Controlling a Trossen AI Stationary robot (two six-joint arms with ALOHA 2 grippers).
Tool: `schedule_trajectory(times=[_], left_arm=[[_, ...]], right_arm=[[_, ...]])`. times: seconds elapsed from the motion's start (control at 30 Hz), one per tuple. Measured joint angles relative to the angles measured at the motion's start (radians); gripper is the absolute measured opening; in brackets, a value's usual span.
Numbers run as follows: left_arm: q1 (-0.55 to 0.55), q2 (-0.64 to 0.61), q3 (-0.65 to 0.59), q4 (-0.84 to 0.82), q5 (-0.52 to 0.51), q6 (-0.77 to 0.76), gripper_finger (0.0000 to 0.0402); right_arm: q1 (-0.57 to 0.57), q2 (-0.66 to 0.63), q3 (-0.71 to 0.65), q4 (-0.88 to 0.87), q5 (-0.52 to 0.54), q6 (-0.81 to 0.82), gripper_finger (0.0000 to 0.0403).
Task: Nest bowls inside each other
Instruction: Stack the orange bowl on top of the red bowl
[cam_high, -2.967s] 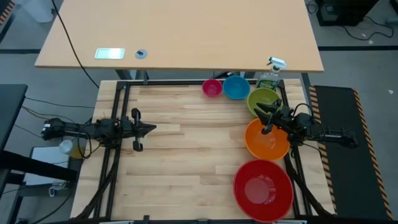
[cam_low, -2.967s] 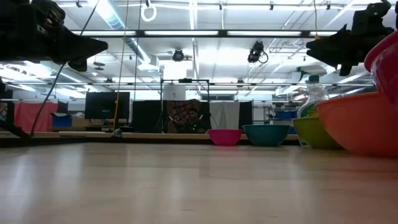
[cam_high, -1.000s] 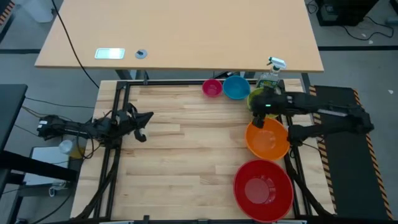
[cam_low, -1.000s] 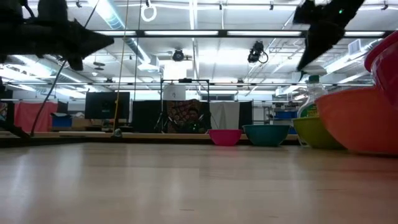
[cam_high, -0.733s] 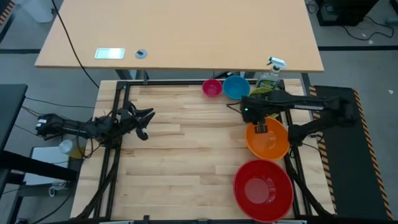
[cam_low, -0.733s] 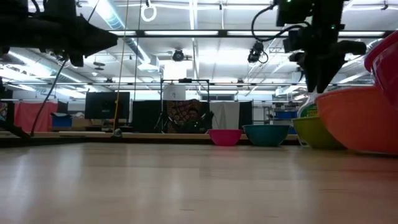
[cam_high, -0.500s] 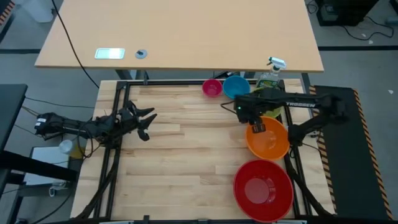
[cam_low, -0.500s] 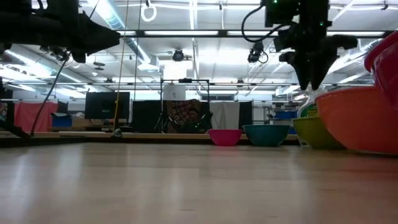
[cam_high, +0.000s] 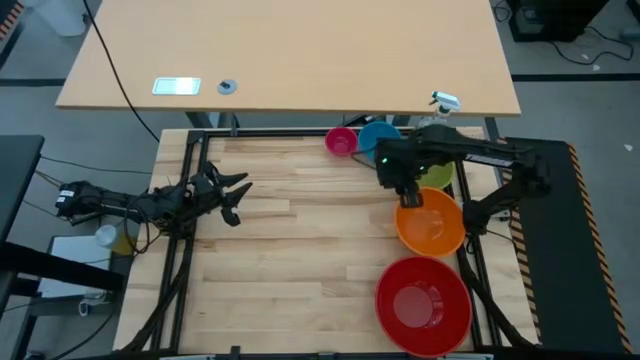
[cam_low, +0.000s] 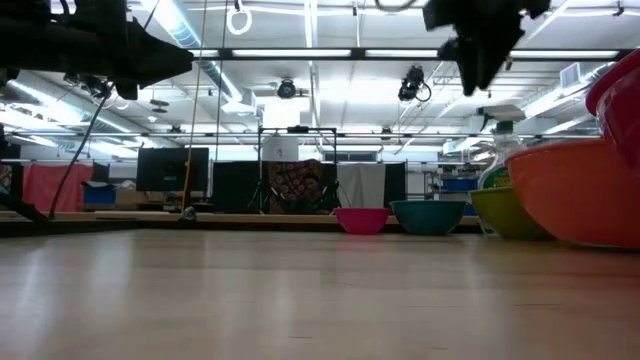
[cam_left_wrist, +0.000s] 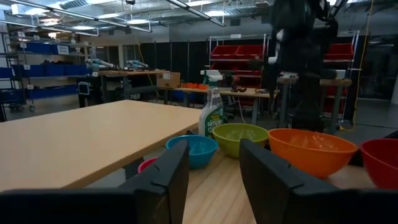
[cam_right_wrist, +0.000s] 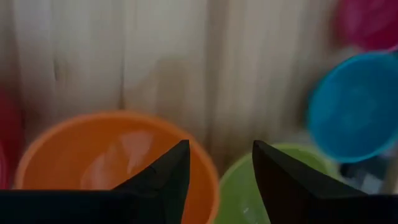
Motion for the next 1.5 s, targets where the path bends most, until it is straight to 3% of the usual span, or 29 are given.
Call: schedule_trajectory(times=[0.13, 0.3, 0.5, 0.77, 0.9, 1.17, 1.5], left_arm=[[0.000, 0.000, 0.000, 0.000, 0.000, 0.000, 0.0144], [0.000, 0.000, 0.000, -0.001, 0.000, 0.000, 0.0144], [0.000, 0.000, 0.000, -0.001, 0.001, 0.000, 0.0144], [-0.001, 0.000, 0.000, -0.002, 0.001, 0.000, 0.0144], [-0.001, 0.000, 0.000, -0.010, 0.000, 0.008, 0.0144], [-0.001, 0.000, 0.000, -0.023, 0.001, 0.053, 0.0144], [-0.001, 0.000, 0.000, -0.025, -0.008, 0.051, 0.0144]], right_arm=[[0.026, 0.053, -0.078, -0.015, 0.002, -0.044, 0.0181], [0.060, 0.126, -0.150, -0.023, 0.120, -0.136, 0.0181], [0.064, 0.203, -0.197, 0.017, 0.188, -0.178, 0.0181], [0.037, 0.276, -0.246, 0.099, 0.134, -0.248, 0.0175], [0.029, 0.305, -0.261, 0.120, 0.118, -0.251, 0.0143], [0.024, 0.299, -0.261, 0.142, 0.096, -0.319, 0.0023], [-0.040, 0.300, -0.261, 0.175, 0.088, -0.344, 0.0034]])
